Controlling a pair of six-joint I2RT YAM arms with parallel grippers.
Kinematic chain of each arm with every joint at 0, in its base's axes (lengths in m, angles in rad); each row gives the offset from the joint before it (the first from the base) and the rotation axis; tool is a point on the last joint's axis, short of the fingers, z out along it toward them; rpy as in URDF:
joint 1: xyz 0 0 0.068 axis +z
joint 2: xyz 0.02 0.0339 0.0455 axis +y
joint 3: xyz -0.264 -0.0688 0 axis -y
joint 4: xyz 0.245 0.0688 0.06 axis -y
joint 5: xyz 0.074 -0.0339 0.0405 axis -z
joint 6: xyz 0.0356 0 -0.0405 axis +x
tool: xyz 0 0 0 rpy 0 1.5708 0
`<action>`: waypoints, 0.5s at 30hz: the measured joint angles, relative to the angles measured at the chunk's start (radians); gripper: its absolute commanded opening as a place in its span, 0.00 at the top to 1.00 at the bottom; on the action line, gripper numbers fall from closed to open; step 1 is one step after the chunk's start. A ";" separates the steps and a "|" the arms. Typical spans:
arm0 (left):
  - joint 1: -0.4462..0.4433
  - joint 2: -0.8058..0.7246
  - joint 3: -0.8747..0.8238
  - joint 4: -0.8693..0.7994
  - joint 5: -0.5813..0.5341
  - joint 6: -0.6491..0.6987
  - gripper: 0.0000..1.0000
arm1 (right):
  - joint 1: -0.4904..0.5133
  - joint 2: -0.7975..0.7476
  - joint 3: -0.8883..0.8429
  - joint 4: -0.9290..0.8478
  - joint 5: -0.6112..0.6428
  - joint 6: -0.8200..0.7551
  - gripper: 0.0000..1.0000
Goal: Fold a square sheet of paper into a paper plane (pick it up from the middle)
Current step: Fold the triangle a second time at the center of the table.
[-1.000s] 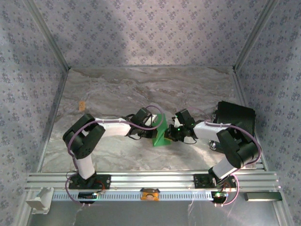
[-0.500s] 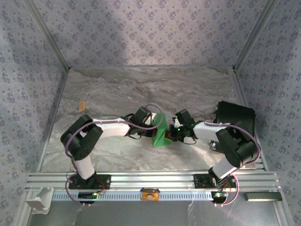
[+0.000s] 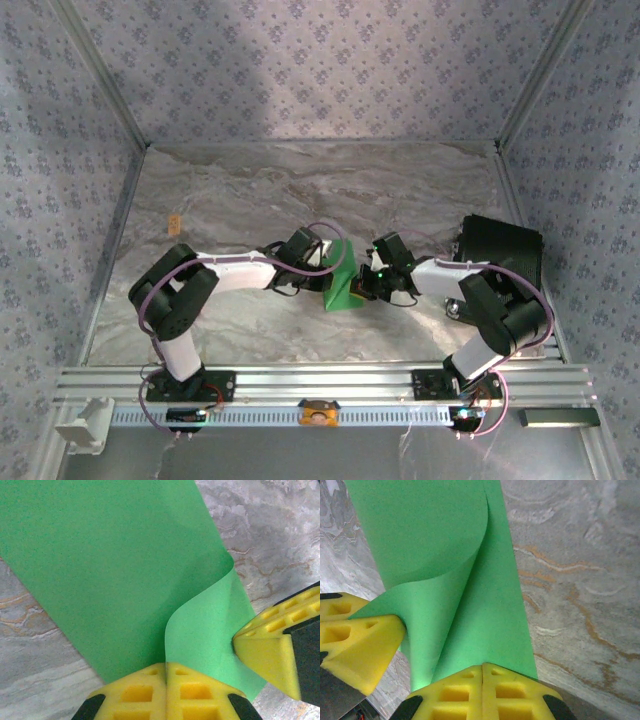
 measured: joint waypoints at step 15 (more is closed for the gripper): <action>0.000 0.000 0.000 -0.002 -0.011 0.000 0.96 | 0.000 0.000 0.000 0.000 0.000 0.000 0.94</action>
